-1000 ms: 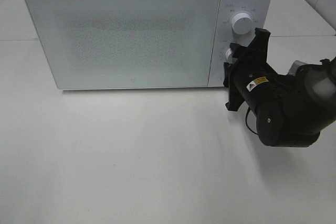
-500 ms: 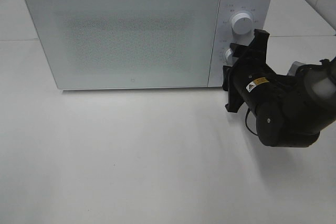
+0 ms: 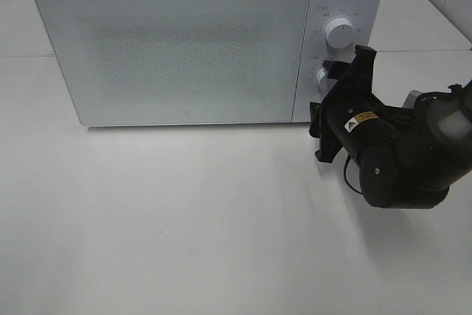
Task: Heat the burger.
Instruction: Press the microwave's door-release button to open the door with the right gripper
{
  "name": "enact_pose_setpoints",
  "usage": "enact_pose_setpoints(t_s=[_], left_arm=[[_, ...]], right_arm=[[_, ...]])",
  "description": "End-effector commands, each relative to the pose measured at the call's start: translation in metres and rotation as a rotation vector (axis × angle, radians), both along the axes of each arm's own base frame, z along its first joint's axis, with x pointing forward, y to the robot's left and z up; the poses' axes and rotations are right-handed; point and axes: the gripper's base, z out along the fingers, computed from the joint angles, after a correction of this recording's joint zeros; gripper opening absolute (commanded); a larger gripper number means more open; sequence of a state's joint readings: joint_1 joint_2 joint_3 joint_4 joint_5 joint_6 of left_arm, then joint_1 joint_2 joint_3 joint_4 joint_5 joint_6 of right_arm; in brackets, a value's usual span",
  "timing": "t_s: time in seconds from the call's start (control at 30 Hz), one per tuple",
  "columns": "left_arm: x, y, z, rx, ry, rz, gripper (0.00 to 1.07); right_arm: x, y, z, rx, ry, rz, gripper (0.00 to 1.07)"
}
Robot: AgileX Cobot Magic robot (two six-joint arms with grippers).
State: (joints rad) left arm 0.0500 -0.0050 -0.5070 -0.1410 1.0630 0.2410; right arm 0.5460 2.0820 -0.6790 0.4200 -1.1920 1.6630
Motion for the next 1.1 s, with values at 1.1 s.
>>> enact_pose_setpoints(t_s=[1.1], left_arm=[[-0.003,-0.001,0.001,-0.009,-0.033,-0.009,1.03]], right_arm=[[-0.042,-0.011,0.035,-0.107,-0.052,0.045,0.67]])
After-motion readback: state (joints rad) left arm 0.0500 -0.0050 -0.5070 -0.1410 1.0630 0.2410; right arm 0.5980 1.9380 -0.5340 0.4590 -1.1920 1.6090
